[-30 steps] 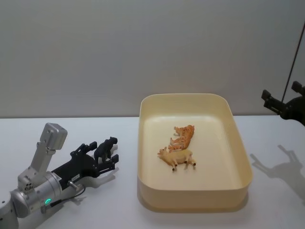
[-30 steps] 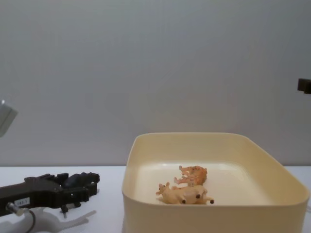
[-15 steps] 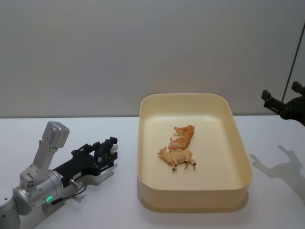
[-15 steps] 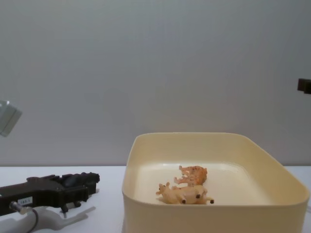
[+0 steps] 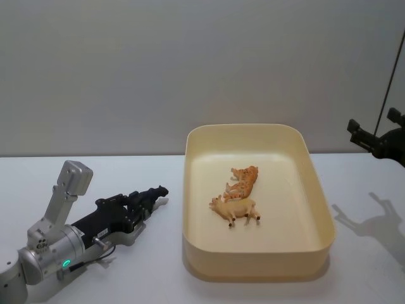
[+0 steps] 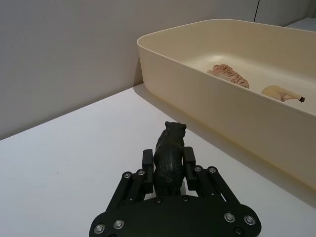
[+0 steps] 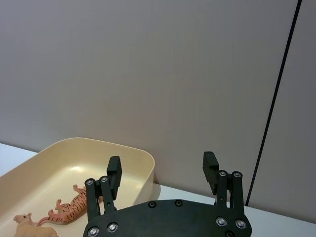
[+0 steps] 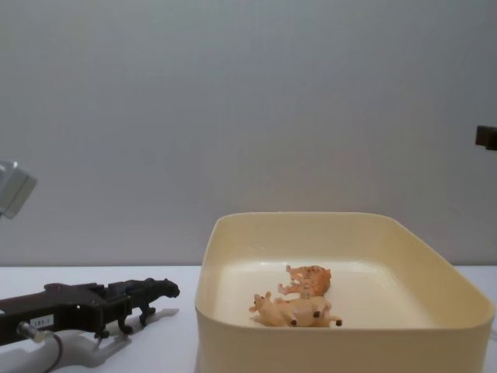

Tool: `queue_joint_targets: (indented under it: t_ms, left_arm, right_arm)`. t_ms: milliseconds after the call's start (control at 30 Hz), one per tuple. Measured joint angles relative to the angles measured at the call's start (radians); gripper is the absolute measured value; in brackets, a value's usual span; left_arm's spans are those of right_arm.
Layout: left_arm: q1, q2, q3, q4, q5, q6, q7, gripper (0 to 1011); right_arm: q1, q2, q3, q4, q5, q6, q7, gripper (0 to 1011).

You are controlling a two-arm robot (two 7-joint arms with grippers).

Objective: Pick up the toy alternately with two hands and place it into the central storage box.

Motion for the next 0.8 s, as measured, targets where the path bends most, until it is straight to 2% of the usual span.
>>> queue_joint_targets:
  t_ms: [100, 500, 800]
  left_arm:
    - [-0.001, 0.000, 0.000, 0.001, 0.000, 0.000, 0.000, 314]
    - [0.000, 0.000, -0.002, -0.005, -0.001, 0.000, 0.004, 314]
    - [0.008, 0.012, -0.020, -0.069, -0.018, -0.016, 0.059, 314]
  right_arm:
    - [0.000, 0.000, 0.000, 0.000, 0.000, 0.000, 0.000, 1001]
    - [0.000, 0.000, 0.000, 0.000, 0.000, 0.000, 0.000, 1001]
    - [0.000, 0.000, 0.000, 0.000, 0.000, 0.000, 0.000, 1001]
